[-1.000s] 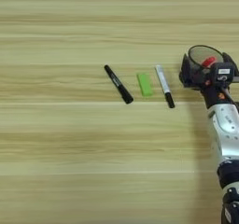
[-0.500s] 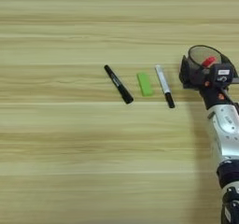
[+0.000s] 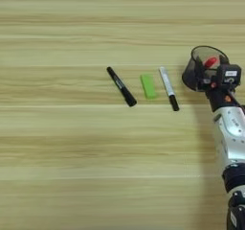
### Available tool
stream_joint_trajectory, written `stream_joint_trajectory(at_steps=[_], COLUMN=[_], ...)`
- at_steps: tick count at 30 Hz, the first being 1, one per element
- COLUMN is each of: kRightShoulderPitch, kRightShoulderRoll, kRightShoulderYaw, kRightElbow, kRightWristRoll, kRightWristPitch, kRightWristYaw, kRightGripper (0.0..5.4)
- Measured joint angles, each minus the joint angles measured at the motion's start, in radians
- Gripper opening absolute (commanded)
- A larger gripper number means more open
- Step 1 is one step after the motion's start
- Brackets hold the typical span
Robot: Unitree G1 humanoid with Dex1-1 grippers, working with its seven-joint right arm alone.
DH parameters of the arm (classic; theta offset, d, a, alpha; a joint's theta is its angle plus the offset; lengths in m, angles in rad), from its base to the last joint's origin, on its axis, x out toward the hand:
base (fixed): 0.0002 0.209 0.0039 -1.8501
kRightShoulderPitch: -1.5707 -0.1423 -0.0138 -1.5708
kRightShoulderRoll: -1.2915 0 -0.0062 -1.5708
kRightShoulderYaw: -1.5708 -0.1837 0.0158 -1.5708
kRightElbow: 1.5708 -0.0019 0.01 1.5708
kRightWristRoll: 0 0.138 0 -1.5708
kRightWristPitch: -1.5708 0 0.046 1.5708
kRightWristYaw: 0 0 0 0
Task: Move the objects on the table
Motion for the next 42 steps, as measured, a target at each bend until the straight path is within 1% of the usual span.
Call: stream_joint_trajectory(at_steps=[7, 10, 11, 12, 13, 25, 34, 42], kRightShoulderPitch=[-0.001, -0.001, -0.001, -0.001, -0.001, 0.003, 0.015, 0.054], kRightShoulderRoll=[-0.002, -0.002, -0.002, -0.002, -0.002, -0.002, -0.002, -0.002], kRightShoulderYaw=[0.0, 0.001, 0.002, 0.002, 0.002, 0.002, -0.009, -0.024], kRightElbow=[0.001, 0.001, 0.001, 0.001, 0.001, -0.017, -0.091, -0.192], kRightWristRoll=[0.0, 0.0, -0.001, -0.001, -0.001, -0.002, -0.001, 0.005], kRightWristPitch=[-0.003, -0.005, -0.006, -0.006, -0.006, -0.008, -0.03, -0.028], kRightWristYaw=[0.001, 0.0, 0.0, -0.001, -0.001, -0.019, -0.03, -0.04], kRightGripper=[1.8, 1.32, 1.26, 0.89, 0.78, 0.75, 0.75, 0.75])
